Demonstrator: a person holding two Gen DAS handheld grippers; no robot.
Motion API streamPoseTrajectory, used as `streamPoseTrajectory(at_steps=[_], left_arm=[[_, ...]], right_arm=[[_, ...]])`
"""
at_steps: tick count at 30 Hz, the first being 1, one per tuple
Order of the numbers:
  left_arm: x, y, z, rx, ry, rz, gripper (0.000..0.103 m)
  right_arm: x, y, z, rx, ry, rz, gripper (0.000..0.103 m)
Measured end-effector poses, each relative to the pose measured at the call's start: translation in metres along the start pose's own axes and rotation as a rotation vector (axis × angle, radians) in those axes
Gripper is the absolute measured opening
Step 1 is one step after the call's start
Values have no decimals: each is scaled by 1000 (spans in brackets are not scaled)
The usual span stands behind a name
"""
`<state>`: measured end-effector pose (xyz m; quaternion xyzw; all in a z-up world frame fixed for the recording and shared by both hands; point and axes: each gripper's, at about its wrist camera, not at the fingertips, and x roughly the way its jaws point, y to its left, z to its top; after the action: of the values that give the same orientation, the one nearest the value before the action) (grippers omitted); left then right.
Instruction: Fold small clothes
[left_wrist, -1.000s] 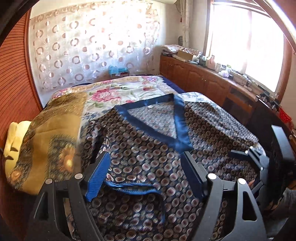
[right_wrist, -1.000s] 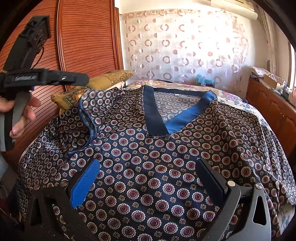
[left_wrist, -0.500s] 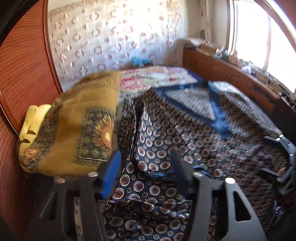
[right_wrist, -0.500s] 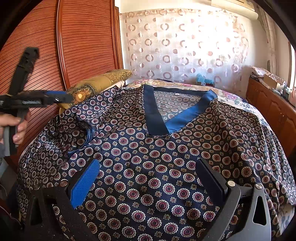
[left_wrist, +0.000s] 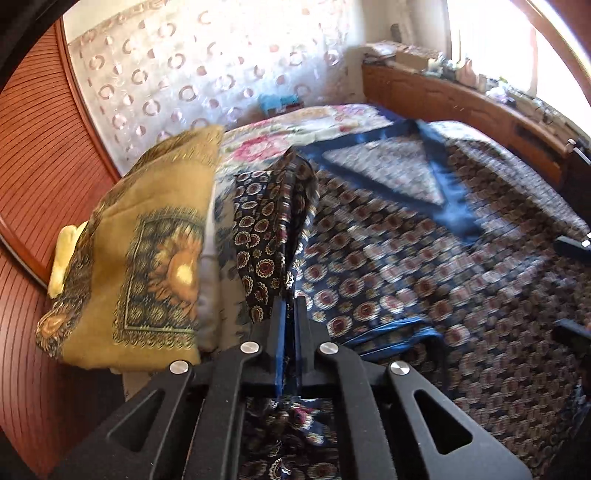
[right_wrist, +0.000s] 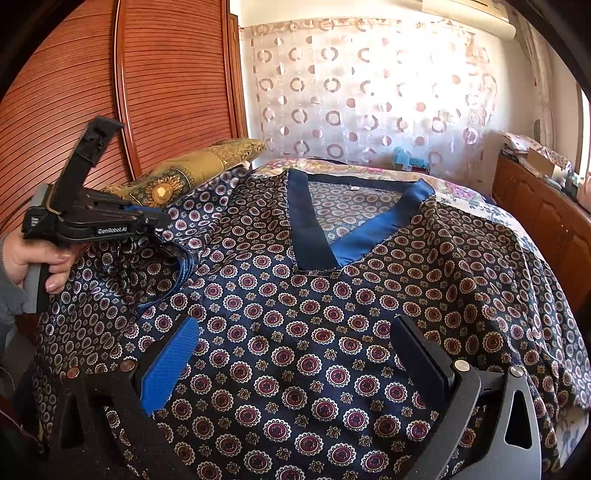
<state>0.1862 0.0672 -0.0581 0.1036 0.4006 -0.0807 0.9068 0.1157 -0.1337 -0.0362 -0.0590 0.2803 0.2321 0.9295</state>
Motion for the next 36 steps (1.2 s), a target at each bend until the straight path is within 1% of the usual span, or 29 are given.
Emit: streamPoseTrajectory(at_steps=[2, 3, 5, 6, 8, 11, 12, 13, 14, 17, 20, 22, 23, 24, 25, 26, 28, 29, 31, 34, 35, 36], left_arm=[[-7, -4, 5, -10, -19, -42, 5], [-11, -8, 9, -13, -32, -84, 5], [-14, -17, 14, -15, -36, -139, 5], [-16, -21, 16, -5, -37, -147, 5], [-19, -27, 18, 30, -38, -140, 5], [-25, -22, 11, 31, -39, -108, 23], [-28, -18, 7, 25, -39, -95, 34], [-31, -12, 2, 24, -43, -75, 39], [-32, -8, 0, 28, -46, -60, 42], [-36, 8, -16, 23, -42, -29, 42], [-31, 21, -32, 17, -19, 13, 42], [-21, 26, -41, 12, 4, 47, 42], [-15, 31, -46, -4, 15, 53, 42], [-12, 33, -48, -13, 19, 52, 42], [-7, 37, -51, -27, 24, 56, 42], [-4, 39, -53, -34, 24, 65, 42], [1, 43, -58, -47, 29, 87, 42], [3, 45, -60, -56, 30, 93, 42], [4, 50, -63, -81, 24, 88, 42], [4, 58, -65, -125, 14, 84, 43], [7, 60, -65, -133, 16, 84, 43], [7, 62, -65, -145, 15, 73, 43]], right_arm=[[0, 0, 0, 0, -1, 0, 103], [-1, 0, 0, 2, -2, 1, 103], [-1, -1, 0, 4, -3, 2, 103], [-1, -1, -1, 5, -3, 2, 103], [-2, -1, -1, 7, -3, 3, 103], [-3, 0, -2, 7, -4, 6, 103], [-3, -1, -2, 9, -4, 8, 103], [-4, -2, -2, 11, -4, 11, 103], [-3, -2, -1, 16, 0, 13, 103], [-2, -5, 2, 14, 16, 41, 103], [3, 4, 12, -33, 32, 111, 101], [8, 16, 24, -61, 50, 192, 97], [12, 25, 31, -86, 58, 225, 96], [17, 37, 40, -124, 60, 239, 93], [22, 45, 46, -155, 61, 243, 90], [30, 55, 52, -191, 70, 249, 90], [52, 72, 64, -239, 106, 278, 81], [65, 82, 69, -260, 128, 290, 80], [84, 93, 77, -282, 155, 305, 72], [115, 108, 84, -303, 207, 317, 65], [125, 112, 84, -309, 230, 315, 64], [135, 114, 84, -322, 245, 295, 61]])
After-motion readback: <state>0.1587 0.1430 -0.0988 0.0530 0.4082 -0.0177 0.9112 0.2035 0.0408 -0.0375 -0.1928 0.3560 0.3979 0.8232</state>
